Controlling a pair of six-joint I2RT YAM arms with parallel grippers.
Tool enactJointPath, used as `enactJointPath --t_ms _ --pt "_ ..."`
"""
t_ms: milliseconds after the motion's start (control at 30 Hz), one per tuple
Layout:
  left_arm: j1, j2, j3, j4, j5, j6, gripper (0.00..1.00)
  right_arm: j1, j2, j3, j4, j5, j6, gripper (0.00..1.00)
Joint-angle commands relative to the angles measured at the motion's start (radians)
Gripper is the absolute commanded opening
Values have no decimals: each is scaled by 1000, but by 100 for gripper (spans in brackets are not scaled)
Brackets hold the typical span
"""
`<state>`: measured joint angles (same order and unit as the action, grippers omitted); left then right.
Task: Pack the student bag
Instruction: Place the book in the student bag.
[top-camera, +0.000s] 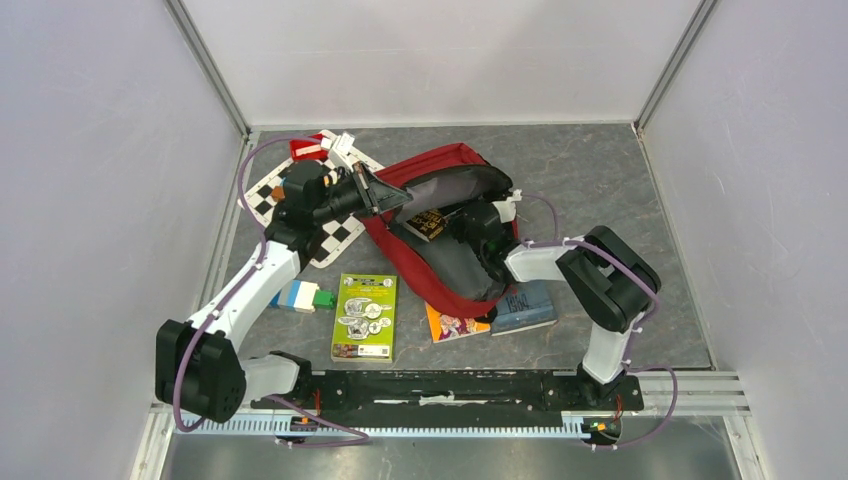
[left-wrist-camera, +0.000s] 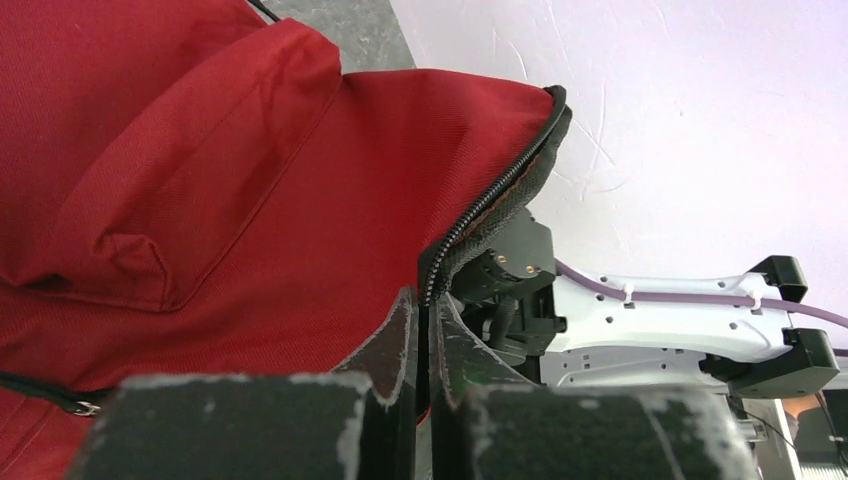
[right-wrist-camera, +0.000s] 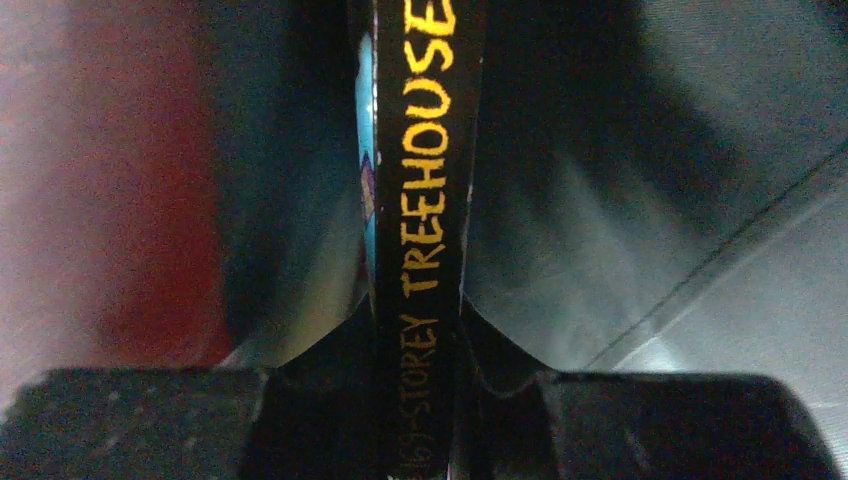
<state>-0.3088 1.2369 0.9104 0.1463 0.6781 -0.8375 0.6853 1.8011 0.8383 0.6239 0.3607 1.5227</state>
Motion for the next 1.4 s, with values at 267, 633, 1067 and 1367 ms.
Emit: enactJointPath --t_ms 267,633,1067,1367 --pt "18 61 53 -34 -83 -55 2 -3 -28 -35 -40 106 -257 58" --pt "64 189 117 -141 -191 59 2 -4 -395 -297 -101 76 -571 87" --pt "139 391 281 -356 -371 271 2 -152 -428 -6 -430 -109 -1102 98" --pt "158 483 325 -414 -369 337 32 -321 -306 125 -589 -356 -1222 98"
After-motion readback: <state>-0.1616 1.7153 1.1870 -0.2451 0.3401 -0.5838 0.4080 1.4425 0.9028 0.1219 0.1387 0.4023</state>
